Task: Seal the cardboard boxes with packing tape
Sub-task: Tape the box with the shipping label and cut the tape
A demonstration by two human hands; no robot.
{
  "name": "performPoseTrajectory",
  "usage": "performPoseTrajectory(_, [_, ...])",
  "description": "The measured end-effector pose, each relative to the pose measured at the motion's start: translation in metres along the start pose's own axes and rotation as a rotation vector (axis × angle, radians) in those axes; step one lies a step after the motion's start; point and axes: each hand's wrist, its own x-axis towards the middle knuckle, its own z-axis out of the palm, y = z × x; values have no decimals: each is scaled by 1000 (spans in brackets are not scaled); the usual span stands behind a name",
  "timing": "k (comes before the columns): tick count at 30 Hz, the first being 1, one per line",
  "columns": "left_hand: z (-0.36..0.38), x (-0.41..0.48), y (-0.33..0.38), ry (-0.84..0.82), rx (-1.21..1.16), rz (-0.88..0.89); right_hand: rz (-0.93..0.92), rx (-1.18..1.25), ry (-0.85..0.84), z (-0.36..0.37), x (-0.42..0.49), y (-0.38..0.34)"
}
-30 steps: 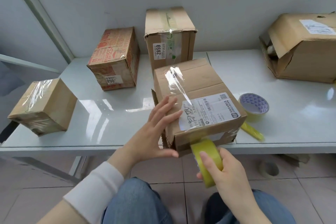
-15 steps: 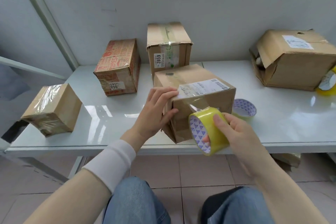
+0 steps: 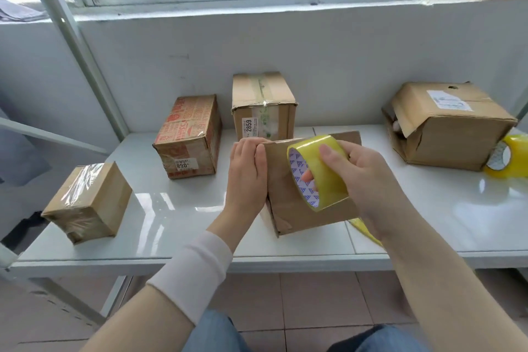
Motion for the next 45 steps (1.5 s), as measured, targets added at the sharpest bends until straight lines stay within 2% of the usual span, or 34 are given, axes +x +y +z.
performPoseTrajectory(4, [0,29,12,-110,-7,-301,-2,161,-50,1,32,-17])
performPoseTrajectory(6, [2,42,5,-192,-36,-443,-4,159,-55,6,48,-14])
performPoseTrajectory(10, [10,59,-17,-250,-364,-751,-66,94,52,19,74,6])
performPoseTrajectory(12, [12,60,-24,-279,-566,-849,-95,54,58,23,81,16])
performPoseTrajectory(14, [16,58,-29,-272,-686,-856,-115,44,38,25,84,23])
performPoseTrajectory(18, [28,62,-28,-152,-606,-816,-139,-22,34,26,88,25])
performPoseTrajectory(21, [31,68,-28,-137,-564,-818,-104,3,138,29,84,17])
performPoseTrajectory(24, [32,65,-30,-141,-565,-802,-163,-26,222,31,61,15])
performPoseTrajectory(28, [33,64,-29,-134,-571,-804,-156,56,122,24,48,18])
performPoseTrajectory(31, [35,68,-30,-151,-574,-825,-171,-81,92,22,50,27])
performPoseTrajectory(34, [37,69,-33,-161,-537,-826,-151,-100,150,28,54,25])
performPoseTrajectory(38, [40,73,-36,-128,-458,-824,-95,153,235,36,51,2])
performPoseTrajectory(42, [44,76,-38,-100,-384,-793,4,-53,206,29,17,11])
performPoseTrajectory(45, [46,74,-40,-105,-395,-793,100,-106,211,17,-5,36])
